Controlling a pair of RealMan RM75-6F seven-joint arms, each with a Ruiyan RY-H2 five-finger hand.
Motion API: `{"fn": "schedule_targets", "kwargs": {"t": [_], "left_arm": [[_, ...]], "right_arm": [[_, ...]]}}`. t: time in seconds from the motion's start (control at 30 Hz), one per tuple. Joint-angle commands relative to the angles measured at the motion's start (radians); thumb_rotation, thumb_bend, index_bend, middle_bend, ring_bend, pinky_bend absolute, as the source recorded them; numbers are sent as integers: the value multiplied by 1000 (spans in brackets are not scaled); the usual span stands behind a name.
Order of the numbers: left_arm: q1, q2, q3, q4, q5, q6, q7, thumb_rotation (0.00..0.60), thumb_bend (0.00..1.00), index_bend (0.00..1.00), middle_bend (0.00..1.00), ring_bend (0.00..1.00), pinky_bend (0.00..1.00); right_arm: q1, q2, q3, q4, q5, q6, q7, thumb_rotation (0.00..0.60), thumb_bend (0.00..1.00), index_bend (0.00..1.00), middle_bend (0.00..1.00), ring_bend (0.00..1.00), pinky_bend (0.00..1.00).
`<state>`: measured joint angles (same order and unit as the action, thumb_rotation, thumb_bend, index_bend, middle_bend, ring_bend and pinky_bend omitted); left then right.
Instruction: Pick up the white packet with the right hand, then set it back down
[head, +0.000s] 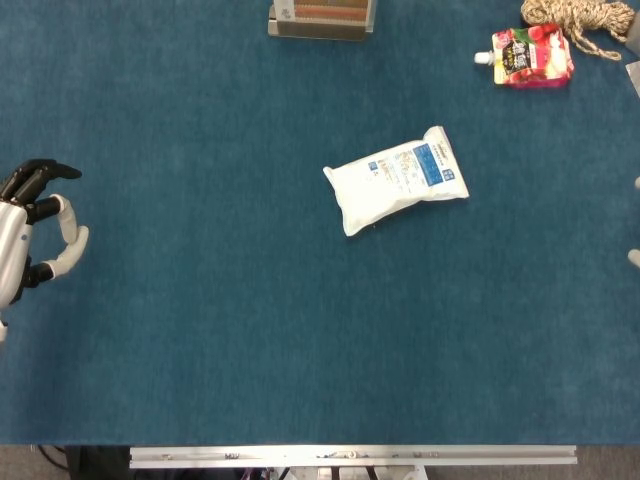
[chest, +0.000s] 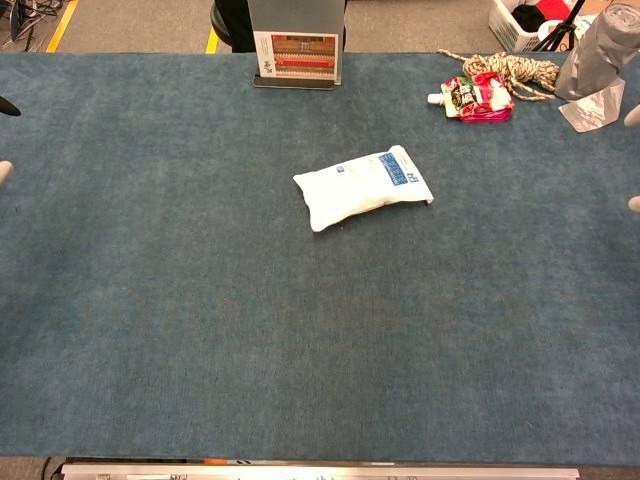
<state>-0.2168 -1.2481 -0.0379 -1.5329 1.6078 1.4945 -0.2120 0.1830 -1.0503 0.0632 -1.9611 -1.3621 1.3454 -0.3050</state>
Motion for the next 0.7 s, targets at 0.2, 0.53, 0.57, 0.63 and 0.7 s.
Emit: {"fn": "schedule_targets", "kwargs": {"t": [0.2, 0.53, 0.57, 0.63, 0.7], "left_arm": [[2, 4, 1, -13, -7, -5, 20, 600, 347, 487, 308, 211, 356], [-19, 7, -13, -16, -13, -29, 18, 600, 347, 487, 308, 211, 356], [-22, 8, -13, -15, -14, -32, 16, 600, 347, 487, 308, 211, 356], [-26, 8, -14, -13, -14, -38, 13, 600, 347, 487, 308, 211, 356], [-29, 6, -14, -9, -11, -41, 12, 600, 347, 487, 308, 211, 356]], "right_arm": [[66, -1, 34, 27, 0, -71, -5, 600, 0, 328, 264, 217, 388], [186, -24, 76, 67, 68, -214, -52, 600, 0, 172, 226, 214, 388], [195, -26, 79, 69, 70, -224, -53, 600, 0, 164, 222, 210, 388], [215, -30, 83, 75, 78, -246, -59, 600, 0, 140, 209, 198, 388], [238, -35, 88, 82, 89, -270, -68, 600, 0, 116, 193, 184, 356]]}}
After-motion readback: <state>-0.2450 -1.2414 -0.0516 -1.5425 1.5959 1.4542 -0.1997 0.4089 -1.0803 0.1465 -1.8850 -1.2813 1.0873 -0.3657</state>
